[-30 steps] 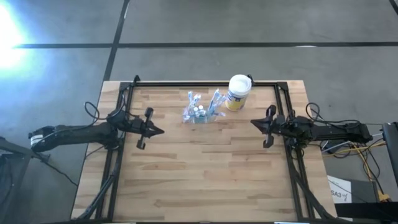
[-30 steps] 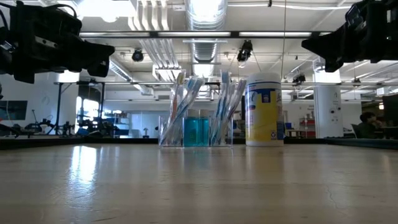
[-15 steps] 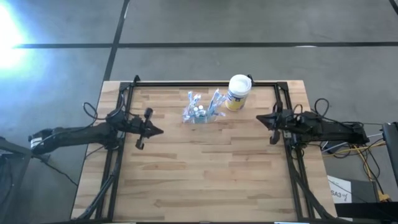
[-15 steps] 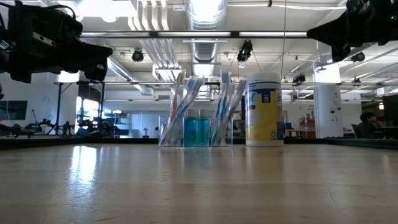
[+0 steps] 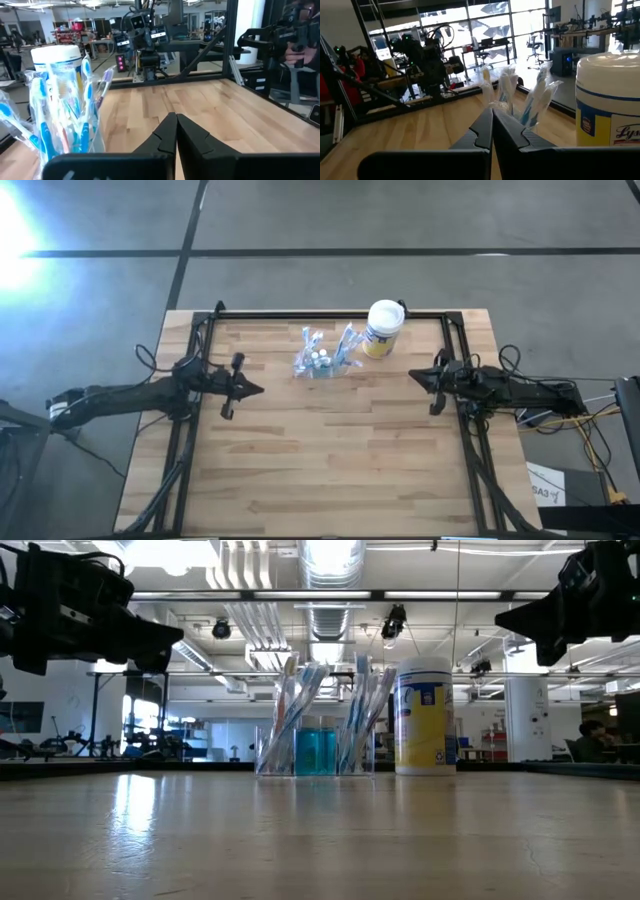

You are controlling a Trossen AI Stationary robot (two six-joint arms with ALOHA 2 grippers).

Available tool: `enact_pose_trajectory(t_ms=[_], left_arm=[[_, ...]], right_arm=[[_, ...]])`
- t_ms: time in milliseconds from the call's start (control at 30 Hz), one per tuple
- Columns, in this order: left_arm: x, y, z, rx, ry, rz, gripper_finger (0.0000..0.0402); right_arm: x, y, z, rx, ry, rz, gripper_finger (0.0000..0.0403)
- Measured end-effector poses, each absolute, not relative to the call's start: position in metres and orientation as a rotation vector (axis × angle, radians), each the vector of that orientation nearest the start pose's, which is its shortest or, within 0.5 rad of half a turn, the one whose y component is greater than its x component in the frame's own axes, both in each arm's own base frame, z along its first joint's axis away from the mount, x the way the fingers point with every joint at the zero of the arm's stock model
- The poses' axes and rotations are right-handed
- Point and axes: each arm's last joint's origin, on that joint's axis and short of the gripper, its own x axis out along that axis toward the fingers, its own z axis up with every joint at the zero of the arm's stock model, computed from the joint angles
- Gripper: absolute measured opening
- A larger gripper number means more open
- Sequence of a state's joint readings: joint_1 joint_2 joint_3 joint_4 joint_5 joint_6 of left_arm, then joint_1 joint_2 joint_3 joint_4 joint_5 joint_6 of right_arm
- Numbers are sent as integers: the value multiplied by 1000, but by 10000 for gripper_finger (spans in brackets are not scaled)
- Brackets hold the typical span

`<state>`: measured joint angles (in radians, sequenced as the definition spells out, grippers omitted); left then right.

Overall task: Pick & Place toothbrushing station
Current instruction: Return to Home Position

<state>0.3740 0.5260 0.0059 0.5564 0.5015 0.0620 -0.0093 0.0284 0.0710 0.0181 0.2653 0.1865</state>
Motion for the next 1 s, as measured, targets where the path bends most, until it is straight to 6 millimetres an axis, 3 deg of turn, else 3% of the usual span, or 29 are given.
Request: enact_pose_trajectory(t_ms=[1000], left_arm=[[124,34,169,32,-22,-126,14]], right_arm=[[96,-8,178,176,-52,-268,8]])
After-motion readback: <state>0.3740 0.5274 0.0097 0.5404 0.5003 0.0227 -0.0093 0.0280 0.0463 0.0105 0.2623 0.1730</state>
